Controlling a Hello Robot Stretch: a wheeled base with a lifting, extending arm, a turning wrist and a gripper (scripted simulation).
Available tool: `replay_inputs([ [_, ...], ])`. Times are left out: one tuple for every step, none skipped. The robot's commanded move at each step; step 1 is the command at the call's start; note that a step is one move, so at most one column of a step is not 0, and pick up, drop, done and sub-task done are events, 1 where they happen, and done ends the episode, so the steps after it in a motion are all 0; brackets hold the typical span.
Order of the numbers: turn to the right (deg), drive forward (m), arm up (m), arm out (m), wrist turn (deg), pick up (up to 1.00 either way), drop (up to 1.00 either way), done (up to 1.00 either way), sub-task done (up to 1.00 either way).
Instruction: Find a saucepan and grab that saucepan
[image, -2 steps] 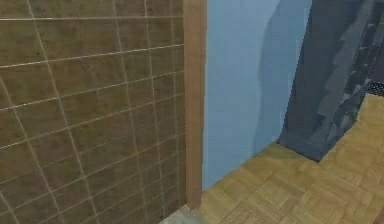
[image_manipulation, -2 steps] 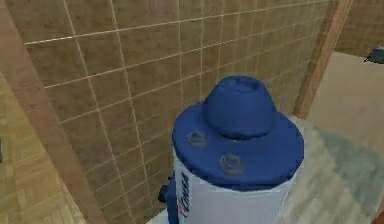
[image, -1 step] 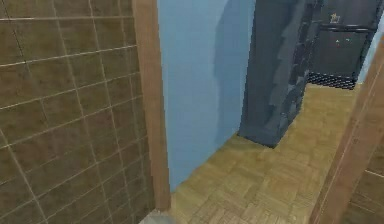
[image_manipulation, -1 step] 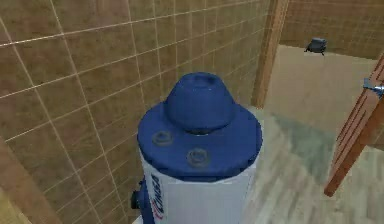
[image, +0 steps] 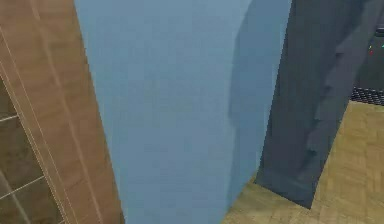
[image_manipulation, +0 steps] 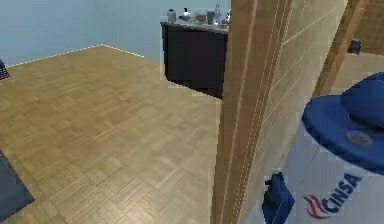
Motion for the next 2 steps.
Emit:
replay_inputs([
  [45.0, 0.00, 0.00, 0.00, 0.0, 0.00, 0.00, 0.00, 0.00],
  [21.0, 0.00, 0.00, 0.00, 0.0, 0.00, 0.00, 0.00, 0.00],
])
